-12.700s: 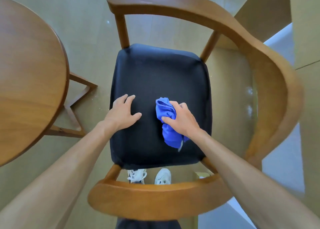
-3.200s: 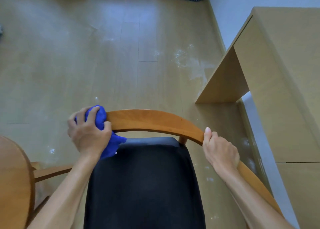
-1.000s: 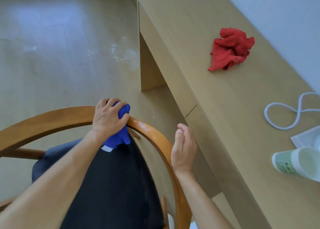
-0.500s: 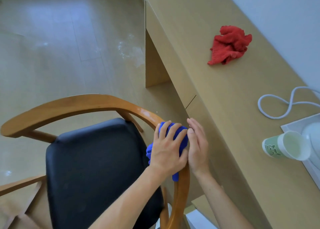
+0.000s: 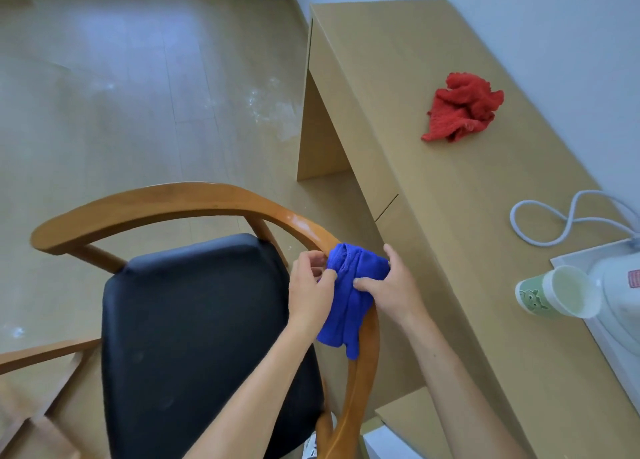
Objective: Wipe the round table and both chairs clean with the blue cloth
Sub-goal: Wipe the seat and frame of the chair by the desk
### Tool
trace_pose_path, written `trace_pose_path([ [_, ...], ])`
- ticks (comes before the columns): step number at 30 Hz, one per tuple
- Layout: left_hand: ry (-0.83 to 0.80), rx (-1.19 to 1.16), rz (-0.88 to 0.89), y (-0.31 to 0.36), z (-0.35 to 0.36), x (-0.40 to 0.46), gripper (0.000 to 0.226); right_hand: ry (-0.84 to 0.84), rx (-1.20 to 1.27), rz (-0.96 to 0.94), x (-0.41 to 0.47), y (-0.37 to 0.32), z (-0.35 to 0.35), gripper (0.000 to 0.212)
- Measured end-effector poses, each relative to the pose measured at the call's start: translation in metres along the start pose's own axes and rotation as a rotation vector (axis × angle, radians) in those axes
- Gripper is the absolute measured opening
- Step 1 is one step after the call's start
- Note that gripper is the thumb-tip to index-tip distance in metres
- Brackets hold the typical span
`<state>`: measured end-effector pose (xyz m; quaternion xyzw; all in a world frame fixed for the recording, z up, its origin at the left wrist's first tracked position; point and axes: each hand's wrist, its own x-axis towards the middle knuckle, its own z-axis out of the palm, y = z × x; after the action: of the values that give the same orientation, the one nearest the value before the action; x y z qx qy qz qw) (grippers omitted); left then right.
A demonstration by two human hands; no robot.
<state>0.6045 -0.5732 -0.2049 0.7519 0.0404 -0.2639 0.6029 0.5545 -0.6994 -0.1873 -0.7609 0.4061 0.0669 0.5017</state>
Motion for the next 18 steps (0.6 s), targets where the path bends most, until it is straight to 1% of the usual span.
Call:
trace_pose_path([
  [1, -0.059, 0.032, -0.032, -0.001, -0.005, -0.001, 0.025, 0.005, -0.042, -0.016, 0.000, -0.005, -0.001, 0.085],
  [3, -0.169, 0.103, -0.066, 0.003, -0.016, -0.002, 0.033, 0.028, -0.089, -0.108, -0.005, -0.015, -0.001, 0.062],
  [5, -0.249, 0.119, -0.053, 0.012, -0.031, -0.004, 0.044, 0.012, -0.073, -0.224, -0.018, -0.022, -0.002, 0.042],
  [6, -0.287, 0.092, -0.033, 0.019, -0.040, -0.007, 0.045, -0.011, -0.050, -0.280, -0.026, -0.026, -0.003, 0.039],
  [9, -0.368, 0.022, 0.049, 0.044, -0.071, -0.016, 0.034, -0.079, 0.000, -0.456, -0.050, -0.045, -0.010, 0.038],
  [12, -0.394, 0.044, 0.139, 0.073, -0.103, -0.029, 0.031, -0.127, 0.030, -0.636, -0.068, -0.079, -0.018, 0.036],
  [14, -0.399, 0.048, 0.200, 0.096, -0.122, -0.040, 0.028, -0.174, 0.058, -0.720, -0.080, -0.104, -0.023, 0.044],
  [16, -0.349, 0.058, 0.281, 0.121, -0.139, -0.053, 0.024, -0.232, 0.068, -0.758, -0.091, -0.127, -0.027, 0.053],
  [18, -0.257, 0.093, 0.359, 0.145, -0.154, -0.065, 0.020, -0.317, 0.027, -0.757, -0.102, -0.147, -0.032, 0.056],
])
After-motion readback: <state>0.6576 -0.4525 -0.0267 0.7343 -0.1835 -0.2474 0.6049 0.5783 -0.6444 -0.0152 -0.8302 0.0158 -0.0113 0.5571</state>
